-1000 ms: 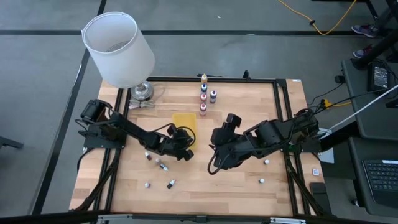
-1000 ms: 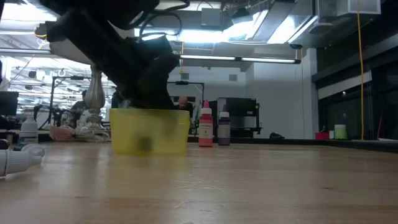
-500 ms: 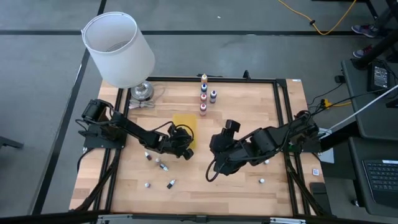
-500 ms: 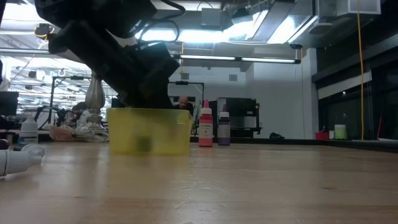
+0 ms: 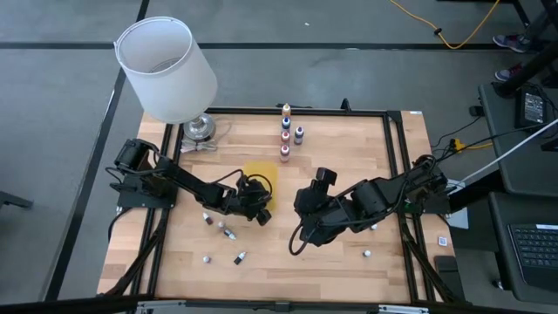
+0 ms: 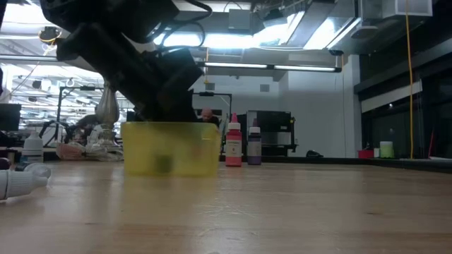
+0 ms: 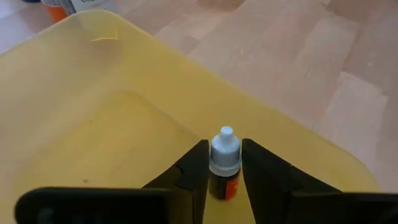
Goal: Pick & Place food coloring
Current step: Put the small red bottle into the yellow bin, then put the small black bottle into the yellow bin
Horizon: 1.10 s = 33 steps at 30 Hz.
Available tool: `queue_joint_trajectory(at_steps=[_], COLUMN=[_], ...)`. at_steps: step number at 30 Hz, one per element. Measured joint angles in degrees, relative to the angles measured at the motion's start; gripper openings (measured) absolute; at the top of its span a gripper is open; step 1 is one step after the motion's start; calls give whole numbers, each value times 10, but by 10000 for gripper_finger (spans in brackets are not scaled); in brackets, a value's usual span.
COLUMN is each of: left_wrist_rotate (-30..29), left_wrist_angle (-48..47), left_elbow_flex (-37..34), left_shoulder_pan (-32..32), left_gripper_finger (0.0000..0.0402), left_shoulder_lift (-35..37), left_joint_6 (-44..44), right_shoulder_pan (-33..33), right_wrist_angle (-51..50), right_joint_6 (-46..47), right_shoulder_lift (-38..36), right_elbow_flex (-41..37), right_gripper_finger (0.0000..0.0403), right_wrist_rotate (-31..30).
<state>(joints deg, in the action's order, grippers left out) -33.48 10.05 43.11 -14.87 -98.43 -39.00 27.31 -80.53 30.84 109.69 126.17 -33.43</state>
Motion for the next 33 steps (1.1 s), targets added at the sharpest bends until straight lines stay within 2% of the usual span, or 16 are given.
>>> queue_joint_trajectory(at_steps=[11,20,24,29,33], left_wrist_rotate=[4,3,27,74,116], left_wrist_angle=[5,3,1,0,1], left_elbow_flex=[0,0,0,0,0], left_shoulder_pan=[0,0,0,0,0], left_gripper_finger=[136,154,166,193,218], left_shoulder_lift=[8,87,137,206,258], left_joint_6=[-1,55,74,96,110], right_shoulder_pan=[0,-2,-2,7,36], right_wrist_angle=[0,7,-4,-82,-95], right_joint_6=[-11,-7,33,136,211], right_shoulder_lift=[0,-2,-14,-39,-60], right_elbow_flex=[0,0,0,0,-13], right_gripper_finger=[245,245,245,245,245], right_wrist_rotate=[-15,-14,-12,-10,-38])
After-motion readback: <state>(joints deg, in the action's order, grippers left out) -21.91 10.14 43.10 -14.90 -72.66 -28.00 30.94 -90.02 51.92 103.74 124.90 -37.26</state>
